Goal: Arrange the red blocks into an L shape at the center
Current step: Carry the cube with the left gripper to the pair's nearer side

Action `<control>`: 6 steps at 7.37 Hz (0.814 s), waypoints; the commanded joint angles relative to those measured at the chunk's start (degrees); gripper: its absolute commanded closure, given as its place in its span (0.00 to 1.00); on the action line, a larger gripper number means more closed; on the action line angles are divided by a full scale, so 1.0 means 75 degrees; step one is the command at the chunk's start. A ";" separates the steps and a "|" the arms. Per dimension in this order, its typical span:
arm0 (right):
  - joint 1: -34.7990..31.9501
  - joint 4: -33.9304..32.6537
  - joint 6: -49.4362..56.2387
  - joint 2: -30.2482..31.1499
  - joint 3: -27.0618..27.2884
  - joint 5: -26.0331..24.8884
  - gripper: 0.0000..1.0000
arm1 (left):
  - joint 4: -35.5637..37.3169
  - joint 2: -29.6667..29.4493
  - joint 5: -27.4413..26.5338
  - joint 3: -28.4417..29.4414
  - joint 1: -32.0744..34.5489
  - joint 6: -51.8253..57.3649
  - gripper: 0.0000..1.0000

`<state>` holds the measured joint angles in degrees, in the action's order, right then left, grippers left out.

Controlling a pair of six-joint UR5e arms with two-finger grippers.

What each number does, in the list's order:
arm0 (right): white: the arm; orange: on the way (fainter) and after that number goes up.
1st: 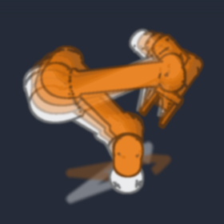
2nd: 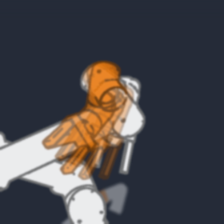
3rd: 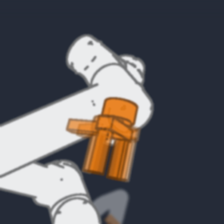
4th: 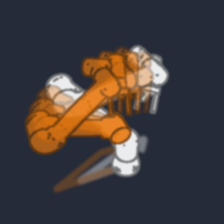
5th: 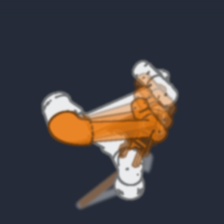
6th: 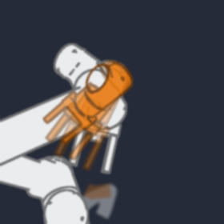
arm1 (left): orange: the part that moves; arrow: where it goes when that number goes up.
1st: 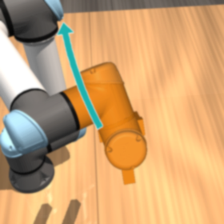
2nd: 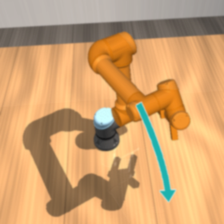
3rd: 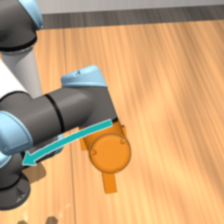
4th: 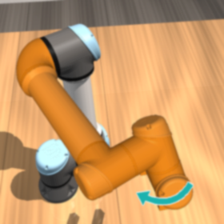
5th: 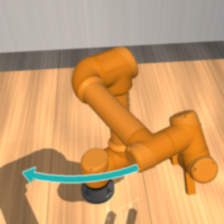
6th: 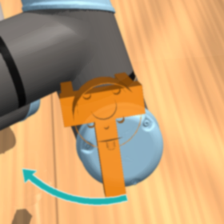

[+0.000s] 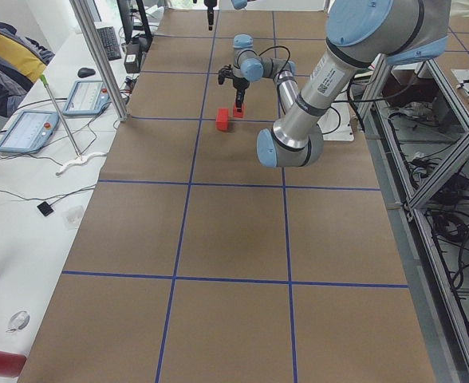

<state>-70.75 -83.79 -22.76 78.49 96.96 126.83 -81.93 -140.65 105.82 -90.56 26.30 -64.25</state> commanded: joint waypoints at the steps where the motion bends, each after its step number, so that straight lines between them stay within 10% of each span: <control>1: 0.0000 0.0005 0.0000 0.0000 -0.0002 0.0000 0.00 | -0.0115 -0.0137 0.0000 0.0330 -0.0003 0.0000 1.00; 6: 0.0012 0.0005 0.0012 0.0000 -0.0025 0.0000 0.00 | -0.0338 -0.0161 0.0012 0.0637 -0.0003 0.0000 1.00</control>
<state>-70.67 -83.76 -22.68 78.45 96.77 126.83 -84.40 -141.85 105.89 -86.09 26.28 -64.25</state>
